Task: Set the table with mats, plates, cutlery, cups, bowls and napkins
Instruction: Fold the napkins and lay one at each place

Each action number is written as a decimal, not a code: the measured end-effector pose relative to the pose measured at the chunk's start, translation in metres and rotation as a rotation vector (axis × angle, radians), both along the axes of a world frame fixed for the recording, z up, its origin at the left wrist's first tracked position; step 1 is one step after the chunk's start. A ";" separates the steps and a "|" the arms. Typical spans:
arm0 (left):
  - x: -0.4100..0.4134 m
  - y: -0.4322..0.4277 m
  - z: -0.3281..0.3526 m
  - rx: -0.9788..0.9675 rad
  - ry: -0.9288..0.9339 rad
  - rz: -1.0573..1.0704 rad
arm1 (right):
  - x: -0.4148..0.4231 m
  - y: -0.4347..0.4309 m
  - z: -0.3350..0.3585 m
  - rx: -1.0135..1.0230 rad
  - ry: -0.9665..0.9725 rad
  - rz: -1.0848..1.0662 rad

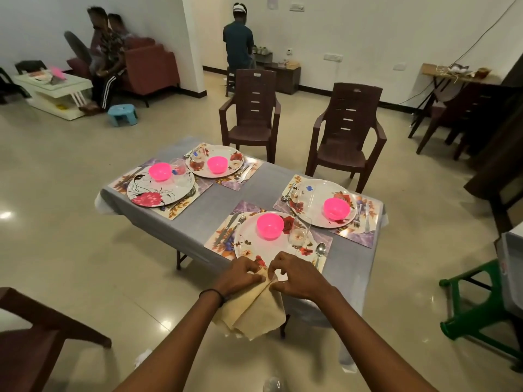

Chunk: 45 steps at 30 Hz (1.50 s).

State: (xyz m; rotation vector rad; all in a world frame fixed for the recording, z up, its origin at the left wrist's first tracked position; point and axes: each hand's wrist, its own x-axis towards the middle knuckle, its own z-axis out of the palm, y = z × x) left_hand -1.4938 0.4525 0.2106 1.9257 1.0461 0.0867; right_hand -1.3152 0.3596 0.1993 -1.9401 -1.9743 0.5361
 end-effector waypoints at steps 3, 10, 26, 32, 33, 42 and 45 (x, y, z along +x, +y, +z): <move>0.005 0.002 0.001 -0.018 0.054 -0.043 | 0.014 0.000 -0.003 -0.023 0.084 -0.035; 0.017 -0.003 0.010 -0.046 0.047 -0.074 | 0.032 0.006 -0.019 -0.151 0.586 -0.149; 0.020 0.017 -0.030 -0.127 -0.127 0.124 | 0.065 0.003 -0.044 -0.079 0.603 -0.547; 0.012 0.055 -0.029 -0.128 -0.239 0.171 | 0.072 -0.003 -0.037 -0.067 0.246 -0.591; 0.011 0.062 -0.028 -0.139 -0.262 0.157 | 0.071 -0.003 -0.036 -0.055 0.198 -0.600; 0.033 0.098 -0.020 -0.248 -0.217 -0.167 | 0.045 0.026 -0.025 -0.003 0.095 -0.540; 0.046 0.092 -0.018 -0.240 -0.244 -0.258 | 0.033 0.038 -0.020 -0.038 0.184 -0.468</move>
